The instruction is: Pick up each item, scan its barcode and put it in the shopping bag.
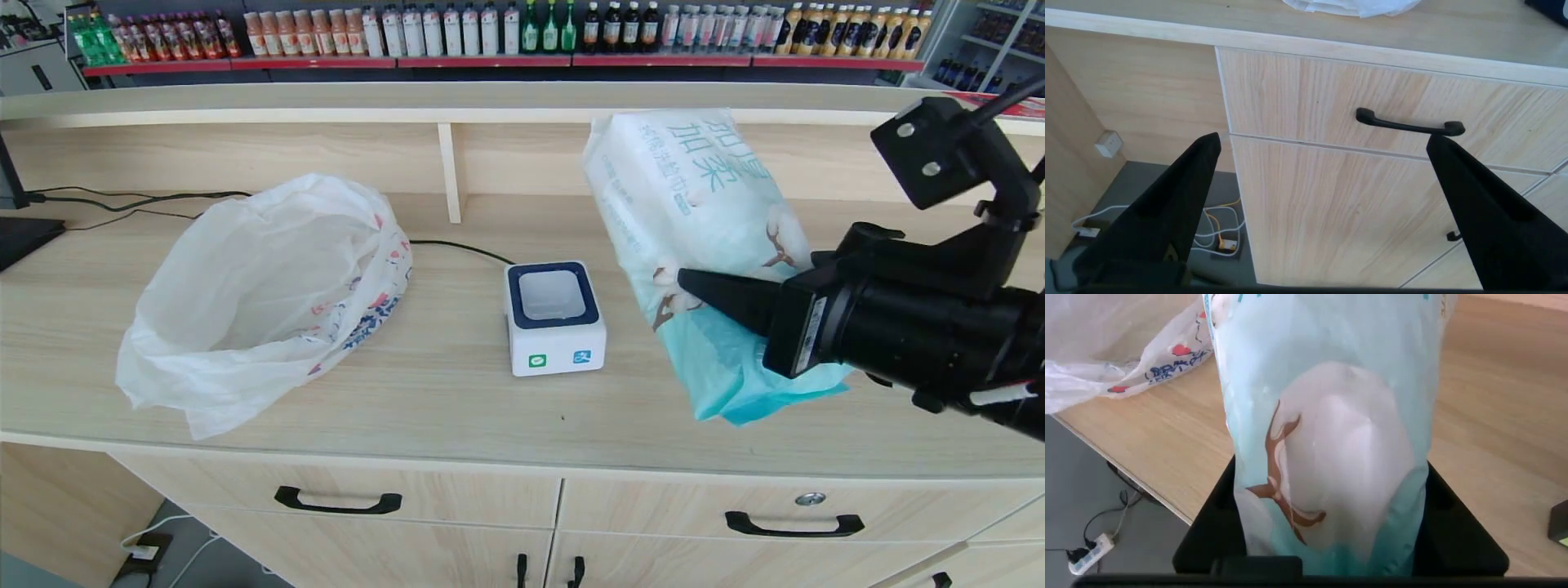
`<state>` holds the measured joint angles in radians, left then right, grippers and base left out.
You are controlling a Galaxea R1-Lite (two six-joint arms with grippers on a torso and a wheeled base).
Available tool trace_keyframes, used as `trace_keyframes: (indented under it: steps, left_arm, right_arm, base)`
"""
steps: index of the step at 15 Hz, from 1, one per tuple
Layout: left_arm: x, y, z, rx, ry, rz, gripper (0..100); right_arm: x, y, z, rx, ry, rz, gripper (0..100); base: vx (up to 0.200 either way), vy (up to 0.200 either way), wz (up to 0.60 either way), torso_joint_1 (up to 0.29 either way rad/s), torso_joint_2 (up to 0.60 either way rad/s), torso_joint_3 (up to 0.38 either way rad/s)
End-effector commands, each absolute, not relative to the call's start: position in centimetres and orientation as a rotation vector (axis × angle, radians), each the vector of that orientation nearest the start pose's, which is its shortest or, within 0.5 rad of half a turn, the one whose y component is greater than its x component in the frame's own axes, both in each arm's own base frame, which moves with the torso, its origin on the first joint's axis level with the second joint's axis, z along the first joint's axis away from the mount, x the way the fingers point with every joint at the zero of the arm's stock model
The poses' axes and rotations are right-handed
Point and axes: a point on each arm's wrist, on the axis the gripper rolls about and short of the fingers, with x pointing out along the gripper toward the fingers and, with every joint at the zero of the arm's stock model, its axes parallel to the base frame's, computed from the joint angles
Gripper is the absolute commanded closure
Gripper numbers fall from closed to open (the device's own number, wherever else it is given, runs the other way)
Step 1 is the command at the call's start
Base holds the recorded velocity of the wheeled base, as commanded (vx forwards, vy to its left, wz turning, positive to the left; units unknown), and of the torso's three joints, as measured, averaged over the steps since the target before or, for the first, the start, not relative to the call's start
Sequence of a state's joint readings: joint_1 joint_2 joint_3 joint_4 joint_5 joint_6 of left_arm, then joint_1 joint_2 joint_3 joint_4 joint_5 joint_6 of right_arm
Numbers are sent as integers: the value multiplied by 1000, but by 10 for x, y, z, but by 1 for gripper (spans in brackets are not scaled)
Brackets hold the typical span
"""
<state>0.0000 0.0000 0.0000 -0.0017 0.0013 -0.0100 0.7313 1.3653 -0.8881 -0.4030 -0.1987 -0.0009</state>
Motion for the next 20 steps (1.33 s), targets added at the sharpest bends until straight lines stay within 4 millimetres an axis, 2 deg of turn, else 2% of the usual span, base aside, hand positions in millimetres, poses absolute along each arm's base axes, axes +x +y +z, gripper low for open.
trace_keyframes:
  steps: [1, 4, 7, 12, 15, 20]
  left_arm:
    - [-23, 0, 76, -11, -2, 2, 0]
    - [-23, 0, 76, -11, -2, 2, 0]
    - [-23, 0, 76, -11, -2, 2, 0]
    - [-23, 0, 76, -11, -2, 2, 0]
    - [-23, 0, 76, -11, -5, 2, 0]
    - [-23, 0, 76, -11, -5, 2, 0]
  right_arm:
    - [153, 142, 286, -81, -16, 566, 100]
    - [148, 137, 286, -106, -71, 566, 100]
    - [133, 130, 285, -91, -117, 587, 100]
    - [119, 117, 274, -55, -156, 595, 100]
    - [116, 115, 267, 46, -218, 629, 100]
    - [102, 102, 254, 288, -151, 705, 100]
  base:
    - [0, 0, 0, 0, 0, 0]
    - [0, 0, 0, 0, 0, 0]
    - [0, 0, 0, 0, 0, 0]
    - [0, 0, 0, 0, 0, 0]
    - [0, 0, 0, 0, 0, 0]
    - [0, 0, 0, 0, 0, 0]
